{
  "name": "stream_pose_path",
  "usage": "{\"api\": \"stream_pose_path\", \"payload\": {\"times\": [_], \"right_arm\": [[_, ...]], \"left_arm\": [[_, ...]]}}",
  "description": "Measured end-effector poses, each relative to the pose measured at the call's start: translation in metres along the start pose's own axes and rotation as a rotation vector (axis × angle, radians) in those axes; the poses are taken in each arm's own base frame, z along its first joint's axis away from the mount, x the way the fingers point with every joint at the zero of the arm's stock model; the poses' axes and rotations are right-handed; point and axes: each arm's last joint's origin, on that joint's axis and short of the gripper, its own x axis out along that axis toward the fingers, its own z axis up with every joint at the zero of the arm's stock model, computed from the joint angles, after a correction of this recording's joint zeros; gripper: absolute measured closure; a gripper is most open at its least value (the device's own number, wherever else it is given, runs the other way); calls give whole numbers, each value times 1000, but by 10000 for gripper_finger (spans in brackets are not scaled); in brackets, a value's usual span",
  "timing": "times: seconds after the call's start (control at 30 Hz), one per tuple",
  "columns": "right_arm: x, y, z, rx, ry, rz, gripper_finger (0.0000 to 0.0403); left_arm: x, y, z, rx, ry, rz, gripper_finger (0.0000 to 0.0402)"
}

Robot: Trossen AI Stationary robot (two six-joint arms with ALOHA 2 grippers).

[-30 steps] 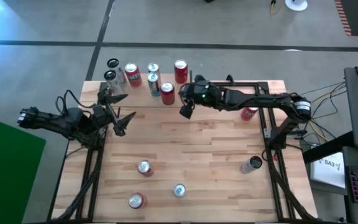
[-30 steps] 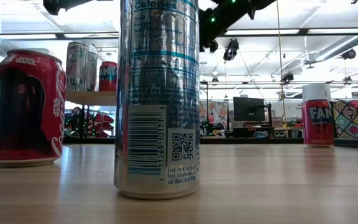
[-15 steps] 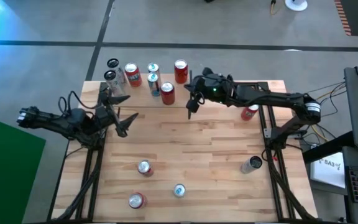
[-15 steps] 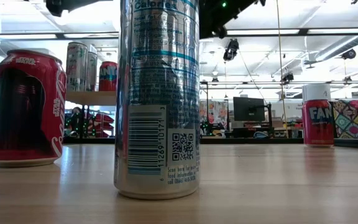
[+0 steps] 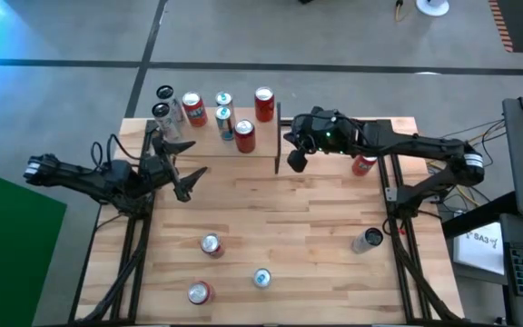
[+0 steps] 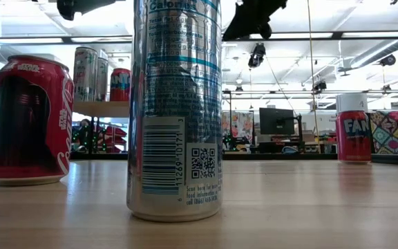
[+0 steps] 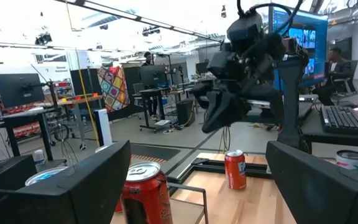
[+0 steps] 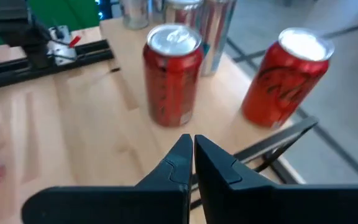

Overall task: Place canned beverage on shelf
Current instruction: Put the red soda can on the shelf aligned with the other red soda cans

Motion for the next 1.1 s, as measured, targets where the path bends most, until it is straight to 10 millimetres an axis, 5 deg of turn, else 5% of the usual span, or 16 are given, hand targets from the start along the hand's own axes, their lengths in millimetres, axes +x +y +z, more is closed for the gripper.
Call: {"api": "stream_pose_path", "payload": {"times": [0.47,1.1], "right_arm": [[-14,21,-12,75,116,77,394],[-21,20,-39,325,439,103,394]], "left_arm": [[6,-6,0,-28,-27,-49,43],[9,-11,-2,-45,-34,-92,43]]}}
